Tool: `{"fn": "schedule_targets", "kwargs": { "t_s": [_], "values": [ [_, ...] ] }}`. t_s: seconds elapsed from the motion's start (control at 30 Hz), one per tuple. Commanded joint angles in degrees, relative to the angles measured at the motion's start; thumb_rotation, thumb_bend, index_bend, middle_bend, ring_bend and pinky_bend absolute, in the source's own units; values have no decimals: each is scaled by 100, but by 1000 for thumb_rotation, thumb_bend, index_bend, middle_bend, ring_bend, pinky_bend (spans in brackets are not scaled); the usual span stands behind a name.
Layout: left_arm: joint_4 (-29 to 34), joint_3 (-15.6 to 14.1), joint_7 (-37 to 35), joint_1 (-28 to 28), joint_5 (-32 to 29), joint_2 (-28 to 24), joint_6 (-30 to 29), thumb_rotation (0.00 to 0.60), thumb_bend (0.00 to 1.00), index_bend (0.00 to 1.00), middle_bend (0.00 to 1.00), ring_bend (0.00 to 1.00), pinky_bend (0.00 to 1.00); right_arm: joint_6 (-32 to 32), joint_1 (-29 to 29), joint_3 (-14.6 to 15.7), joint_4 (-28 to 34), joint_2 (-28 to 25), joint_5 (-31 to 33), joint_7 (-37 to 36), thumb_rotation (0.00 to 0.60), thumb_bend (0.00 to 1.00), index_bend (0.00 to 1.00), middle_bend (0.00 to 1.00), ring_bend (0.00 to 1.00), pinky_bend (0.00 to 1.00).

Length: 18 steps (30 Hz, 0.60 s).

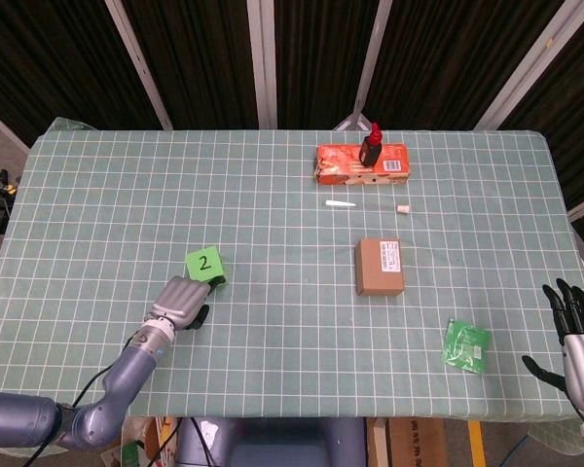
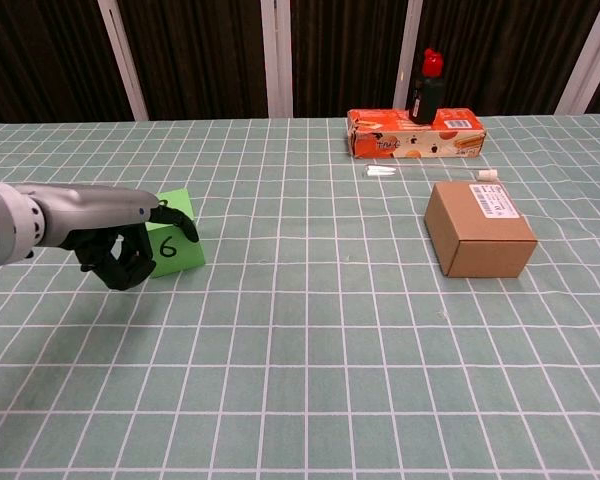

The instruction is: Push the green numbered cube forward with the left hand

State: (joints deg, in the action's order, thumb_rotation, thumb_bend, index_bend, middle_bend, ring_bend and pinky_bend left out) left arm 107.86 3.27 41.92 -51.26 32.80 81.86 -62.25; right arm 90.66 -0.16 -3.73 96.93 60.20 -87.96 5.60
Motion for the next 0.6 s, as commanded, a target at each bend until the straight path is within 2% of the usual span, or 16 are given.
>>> {"fn": "schedule_targets", "kwargs": {
  "t_s": [0.03,0.4,0.6],
  "values": [
    [-136,18,83,-35,90,152,-157,600,752,166,724,551,666,-25,8,-1,-3,7,18,5,600,44,65,0,0,0],
    [-511,131,189,-39,-20,324,-387,600,751,166,722,551,666,-108,30,-31,14,25,151,85,600,45,65,0,0,0],
    [-876,340,288,-156,-279,492,-370,600,750,166,720,551,666,-179,59,-43,10,93,233,245,600,44,65,0,0,0]
  ]
}}
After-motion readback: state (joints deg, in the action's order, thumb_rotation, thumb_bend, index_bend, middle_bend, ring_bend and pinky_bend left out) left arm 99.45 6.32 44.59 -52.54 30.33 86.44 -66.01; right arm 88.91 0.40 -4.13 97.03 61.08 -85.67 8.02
